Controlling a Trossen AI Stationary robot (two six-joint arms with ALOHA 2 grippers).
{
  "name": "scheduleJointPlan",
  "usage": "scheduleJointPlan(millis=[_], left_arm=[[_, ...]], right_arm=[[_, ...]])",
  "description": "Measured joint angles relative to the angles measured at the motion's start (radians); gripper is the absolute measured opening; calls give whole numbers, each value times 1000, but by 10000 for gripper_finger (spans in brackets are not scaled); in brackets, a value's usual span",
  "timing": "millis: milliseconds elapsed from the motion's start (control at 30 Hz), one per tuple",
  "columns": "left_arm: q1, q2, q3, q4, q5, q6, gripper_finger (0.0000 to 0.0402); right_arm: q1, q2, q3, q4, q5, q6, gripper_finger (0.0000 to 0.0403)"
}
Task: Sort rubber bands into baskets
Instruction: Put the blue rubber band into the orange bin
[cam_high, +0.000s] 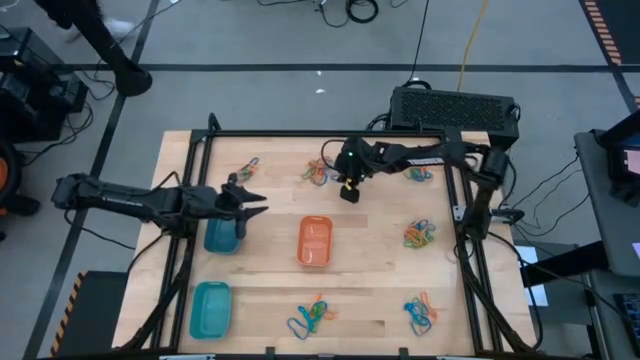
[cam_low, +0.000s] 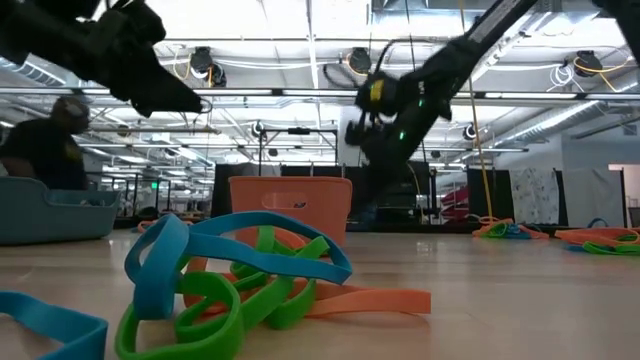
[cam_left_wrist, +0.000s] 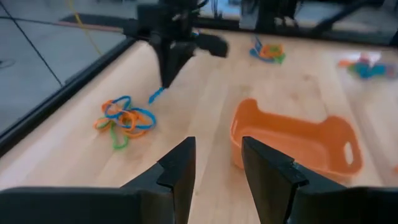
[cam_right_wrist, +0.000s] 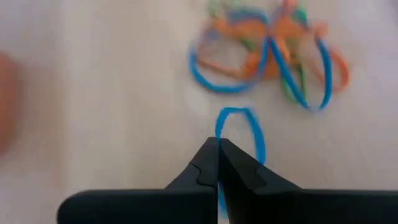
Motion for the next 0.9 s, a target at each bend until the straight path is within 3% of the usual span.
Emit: scheduleJointPlan(millis=[300,433,667,900], left_arm=[[0,-63,-151,216,3,-51,138],[0,-63,-158,230,48,-72,138],[0,-60,-158,235,96,-79,138],[0,-60,-158,309,106,-58,138]], right_arm=[[196,-154,1,-35,-1,55,0],[319,-174,0,19,63,106,0],[477,-139,1,183,103,165,0],[518,-36,2,312,149,207,0]])
